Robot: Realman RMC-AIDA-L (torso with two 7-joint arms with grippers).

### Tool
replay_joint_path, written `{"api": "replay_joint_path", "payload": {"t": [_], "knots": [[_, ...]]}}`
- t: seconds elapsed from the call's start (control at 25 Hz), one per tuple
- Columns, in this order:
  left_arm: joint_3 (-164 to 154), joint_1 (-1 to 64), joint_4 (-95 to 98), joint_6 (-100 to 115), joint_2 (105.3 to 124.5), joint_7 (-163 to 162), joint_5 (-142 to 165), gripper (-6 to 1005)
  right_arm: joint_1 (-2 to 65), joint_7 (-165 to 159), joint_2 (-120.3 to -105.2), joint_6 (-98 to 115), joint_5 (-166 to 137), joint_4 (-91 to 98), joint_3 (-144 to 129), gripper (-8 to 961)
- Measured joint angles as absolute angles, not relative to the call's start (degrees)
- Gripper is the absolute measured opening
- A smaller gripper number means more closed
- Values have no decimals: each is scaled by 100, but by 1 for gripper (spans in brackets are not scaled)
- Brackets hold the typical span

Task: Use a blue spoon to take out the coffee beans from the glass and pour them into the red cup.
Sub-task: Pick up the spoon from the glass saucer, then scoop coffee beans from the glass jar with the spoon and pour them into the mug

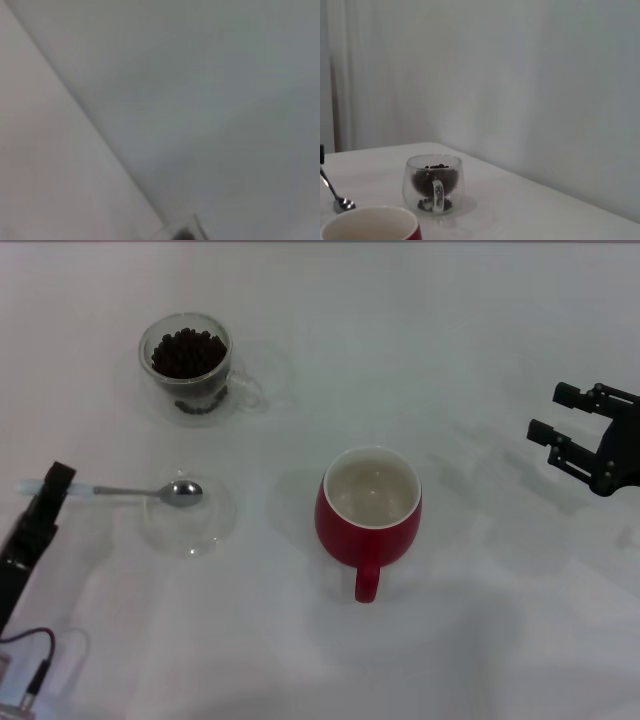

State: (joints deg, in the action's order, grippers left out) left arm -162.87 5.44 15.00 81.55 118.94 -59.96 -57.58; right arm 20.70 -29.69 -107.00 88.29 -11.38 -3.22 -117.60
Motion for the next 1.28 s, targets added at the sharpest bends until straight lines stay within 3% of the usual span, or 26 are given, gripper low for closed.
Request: {"api": "replay_joint_path", "payload": {"t": [0.28, 0.64, 1.12, 1.28], "knots": [[-16285, 1136, 450, 8799, 11848, -6712, -5659, 126, 2096, -2887, -10810, 8864, -1127, -274, -11746, 543], [-16294, 2499, -1254, 9034, 11778, -8480, -5099, 126, 2066, -2655, -10990, 9022, -803, -201, -11717, 543], [-16301, 3785, -2390, 8837, 11163, -10479, -4281, 125, 1891, -2573, -11107, 9509, -639, -122, -11450, 543], [-16304, 4101, -2401, 8532, 11076, -10843, -3720, 126, 1858, -2573, -11144, 9591, -611, -123, -11450, 543]]}}
